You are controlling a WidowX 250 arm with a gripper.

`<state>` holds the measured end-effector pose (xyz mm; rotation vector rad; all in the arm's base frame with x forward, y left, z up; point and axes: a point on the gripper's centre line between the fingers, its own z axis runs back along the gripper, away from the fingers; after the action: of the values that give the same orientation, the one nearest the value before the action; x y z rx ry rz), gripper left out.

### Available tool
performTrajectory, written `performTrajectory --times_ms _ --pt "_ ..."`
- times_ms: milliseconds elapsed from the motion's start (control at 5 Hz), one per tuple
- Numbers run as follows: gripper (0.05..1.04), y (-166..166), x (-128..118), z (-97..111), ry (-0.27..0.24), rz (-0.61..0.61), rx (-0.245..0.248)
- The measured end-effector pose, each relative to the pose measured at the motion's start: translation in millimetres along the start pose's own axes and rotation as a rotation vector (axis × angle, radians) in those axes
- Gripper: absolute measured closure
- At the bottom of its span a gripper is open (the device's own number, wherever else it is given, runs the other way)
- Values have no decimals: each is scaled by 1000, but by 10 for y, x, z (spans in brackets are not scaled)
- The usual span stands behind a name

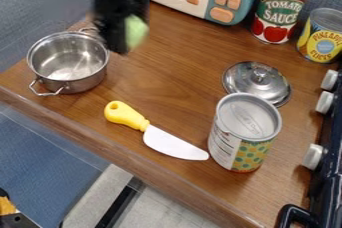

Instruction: Grab the broccoli out of the pot and put it on the counter

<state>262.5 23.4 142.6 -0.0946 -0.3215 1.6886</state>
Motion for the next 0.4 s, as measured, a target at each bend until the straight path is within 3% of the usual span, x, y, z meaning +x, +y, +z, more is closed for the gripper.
performTrajectory --times_ms 400 --pt "371 61 -391 -483 12 -104 71"
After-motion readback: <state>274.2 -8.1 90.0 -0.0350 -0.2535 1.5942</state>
